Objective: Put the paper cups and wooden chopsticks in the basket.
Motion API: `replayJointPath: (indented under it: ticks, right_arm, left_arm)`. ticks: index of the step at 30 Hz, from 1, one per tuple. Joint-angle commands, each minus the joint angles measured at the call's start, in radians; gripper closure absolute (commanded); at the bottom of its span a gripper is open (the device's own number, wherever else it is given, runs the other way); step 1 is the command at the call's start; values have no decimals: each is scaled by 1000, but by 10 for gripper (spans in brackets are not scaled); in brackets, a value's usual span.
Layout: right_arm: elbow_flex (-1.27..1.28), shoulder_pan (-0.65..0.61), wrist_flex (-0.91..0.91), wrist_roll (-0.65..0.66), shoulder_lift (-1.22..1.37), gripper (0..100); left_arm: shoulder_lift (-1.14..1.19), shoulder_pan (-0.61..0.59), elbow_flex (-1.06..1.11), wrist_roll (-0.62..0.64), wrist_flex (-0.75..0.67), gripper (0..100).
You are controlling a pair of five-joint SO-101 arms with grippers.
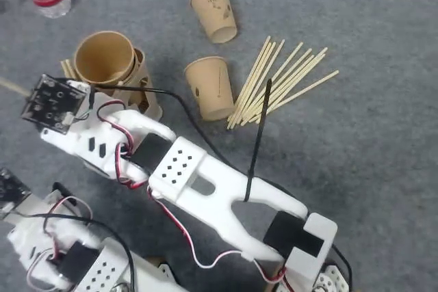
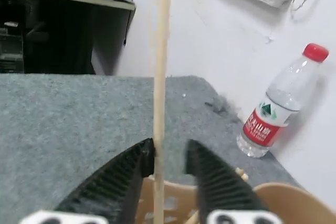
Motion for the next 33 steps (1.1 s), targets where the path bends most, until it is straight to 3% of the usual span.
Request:
replayJointPath:
  ticks: [1, 10, 17, 25, 33]
  right_arm:
    - [-14, -1, 58, -28, -19, 712]
    - [-78, 59, 375, 29, -398, 738]
    - [-186, 262, 819, 60, -654, 764]
    - [-187, 621, 1118, 58, -868, 764]
    - [-186, 894, 1337, 58, -964, 764]
  left_arm:
    - [-3, 8, -7, -6, 3, 758]
    - [-3, 8, -10, -3, 3, 758]
    - [-3, 0, -12, 0, 3, 757]
    - [-3, -166, -228, 270, -3, 757]
    - [-3, -109, -665, 427, -55, 757]
